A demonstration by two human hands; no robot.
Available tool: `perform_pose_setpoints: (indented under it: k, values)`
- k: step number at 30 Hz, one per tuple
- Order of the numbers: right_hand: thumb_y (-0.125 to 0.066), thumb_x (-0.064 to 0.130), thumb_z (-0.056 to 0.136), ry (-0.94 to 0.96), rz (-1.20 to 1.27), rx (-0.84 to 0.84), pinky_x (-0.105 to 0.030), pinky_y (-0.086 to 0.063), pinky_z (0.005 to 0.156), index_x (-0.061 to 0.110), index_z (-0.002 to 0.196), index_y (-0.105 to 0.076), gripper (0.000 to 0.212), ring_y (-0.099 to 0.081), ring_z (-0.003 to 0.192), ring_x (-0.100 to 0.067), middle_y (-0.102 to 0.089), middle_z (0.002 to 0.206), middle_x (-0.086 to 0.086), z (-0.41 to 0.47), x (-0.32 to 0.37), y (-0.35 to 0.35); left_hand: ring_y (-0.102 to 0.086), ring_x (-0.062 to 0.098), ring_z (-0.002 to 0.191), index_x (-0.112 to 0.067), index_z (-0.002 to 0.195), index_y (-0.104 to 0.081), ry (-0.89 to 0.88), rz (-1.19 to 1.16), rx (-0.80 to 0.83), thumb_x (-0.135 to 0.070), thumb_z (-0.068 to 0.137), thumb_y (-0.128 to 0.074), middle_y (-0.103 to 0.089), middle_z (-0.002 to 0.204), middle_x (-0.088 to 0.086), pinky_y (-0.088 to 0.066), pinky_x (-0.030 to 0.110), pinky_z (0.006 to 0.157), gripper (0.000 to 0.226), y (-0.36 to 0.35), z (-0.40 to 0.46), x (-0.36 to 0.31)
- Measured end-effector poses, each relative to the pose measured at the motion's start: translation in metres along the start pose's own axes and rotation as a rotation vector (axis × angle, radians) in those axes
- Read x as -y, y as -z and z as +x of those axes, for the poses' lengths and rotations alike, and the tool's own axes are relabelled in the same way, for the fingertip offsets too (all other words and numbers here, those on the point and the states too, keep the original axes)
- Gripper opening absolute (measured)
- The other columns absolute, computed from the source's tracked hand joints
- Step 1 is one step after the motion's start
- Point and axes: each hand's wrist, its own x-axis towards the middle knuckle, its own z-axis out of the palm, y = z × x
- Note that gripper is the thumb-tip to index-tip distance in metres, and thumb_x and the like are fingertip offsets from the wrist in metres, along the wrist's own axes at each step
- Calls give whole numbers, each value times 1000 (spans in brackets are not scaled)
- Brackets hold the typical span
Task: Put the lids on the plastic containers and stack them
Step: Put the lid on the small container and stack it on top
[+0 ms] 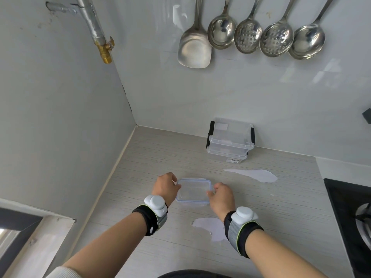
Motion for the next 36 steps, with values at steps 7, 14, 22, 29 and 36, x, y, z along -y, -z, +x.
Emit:
perform_pose_setpoints:
  k: [7,14,22,29,36]
  values:
    - [-70,13,86,-27,94,80,-29,-52,84,5,112,-65,27,-68,98,-27,-73,103,-11,6,0,0,-68,21,80,-18,100,-63,45,-111,22,-18,78,-77,-72,81,3,-56,35,74,26,-3,-2,-2]
    - [-72,27,85,165,-33,142,-36,-49,96,13,124,-57,44,-60,110,-23,-61,122,-7,10,-6,14,-60,25,105,-16,120,-57,-198,148,89,-27,88,-68,-59,118,5,-51,35,87,36,2,3,-4]
    - [-76,44,77,508,-485,283,-41,-24,118,19,152,-26,94,-23,147,-24,-23,160,-4,7,8,13,-23,23,145,-16,153,-21,-594,556,334,-55,73,-75,-25,157,4,-28,43,116,104,-6,-3,-8]
    - [-72,28,80,586,-563,213,-36,-30,116,14,150,-29,83,-31,142,-24,-34,151,-5,6,6,3,-41,28,128,-14,144,-32,-617,654,223,-44,67,-81,-41,143,7,-39,42,105,95,-19,0,-13]
    - [-73,27,75,594,-552,241,-35,-40,109,16,145,-34,80,-39,131,-25,-41,141,-2,13,8,11,-48,28,116,-13,137,-40,-627,705,207,-41,63,-79,-49,131,7,-41,41,100,88,-14,2,-26]
